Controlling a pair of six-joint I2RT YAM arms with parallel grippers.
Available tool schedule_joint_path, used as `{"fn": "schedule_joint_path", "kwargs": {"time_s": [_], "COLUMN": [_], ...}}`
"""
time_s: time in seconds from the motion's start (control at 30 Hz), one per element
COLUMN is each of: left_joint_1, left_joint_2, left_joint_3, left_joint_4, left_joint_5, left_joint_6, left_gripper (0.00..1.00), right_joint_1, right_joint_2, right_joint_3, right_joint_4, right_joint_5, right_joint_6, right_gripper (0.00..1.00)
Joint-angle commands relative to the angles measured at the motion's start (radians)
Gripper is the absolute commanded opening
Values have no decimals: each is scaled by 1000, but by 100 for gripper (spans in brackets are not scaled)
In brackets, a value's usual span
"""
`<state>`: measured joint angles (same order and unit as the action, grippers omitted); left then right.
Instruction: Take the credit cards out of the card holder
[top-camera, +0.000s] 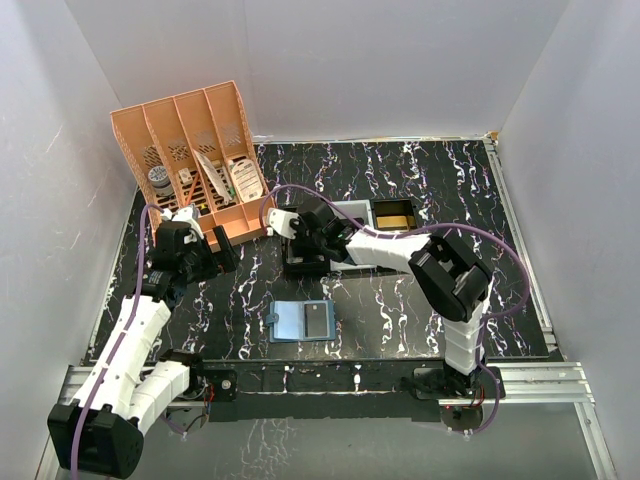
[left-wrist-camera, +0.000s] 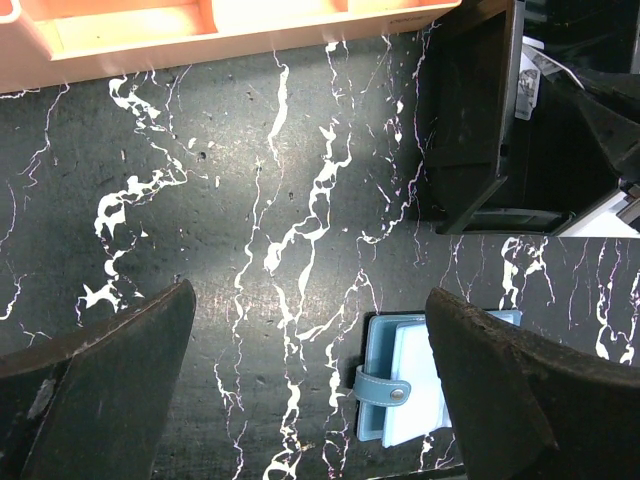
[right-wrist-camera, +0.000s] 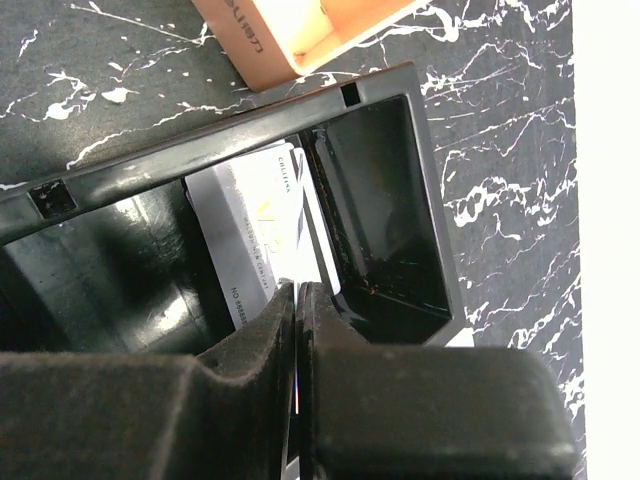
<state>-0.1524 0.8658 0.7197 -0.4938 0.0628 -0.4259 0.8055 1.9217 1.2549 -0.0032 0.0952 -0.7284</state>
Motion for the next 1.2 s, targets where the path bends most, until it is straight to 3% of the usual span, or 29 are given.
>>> {"fn": "schedule_joint_path", "kwargs": {"time_s": [0.0, 0.33, 0.5, 0.63, 1.0, 1.17], "left_joint_1": [4, 4, 4, 4, 4, 4], "left_joint_2": [-24, -37, -26, -18, -51, -97], "left_joint_3": [7, -6, -6, -11, -14, -34], "left_joint_4": [8, 25, 26, 40, 47, 81], "left_joint_5": [-14, -1, 10, 29, 23, 41], "left_joint_6": [14, 9, 13, 15, 24, 25], "left_gripper": [99, 99, 99, 99, 99, 99], "right_joint_1": [0, -3, -9, -18, -45, -51], "right_joint_2": [25, 104, 68, 32, -15, -96], "right_joint_3": [53, 55, 34, 21, 29, 0], "right_joint_4": [63, 150, 104, 75, -7, 55], "right_joint_5": [-21, 58, 0, -61, -135, -158], "right_joint_6": [-90, -214, -207, -187, -147, -10], "right_gripper": [0, 4, 25, 34, 40, 40]}}
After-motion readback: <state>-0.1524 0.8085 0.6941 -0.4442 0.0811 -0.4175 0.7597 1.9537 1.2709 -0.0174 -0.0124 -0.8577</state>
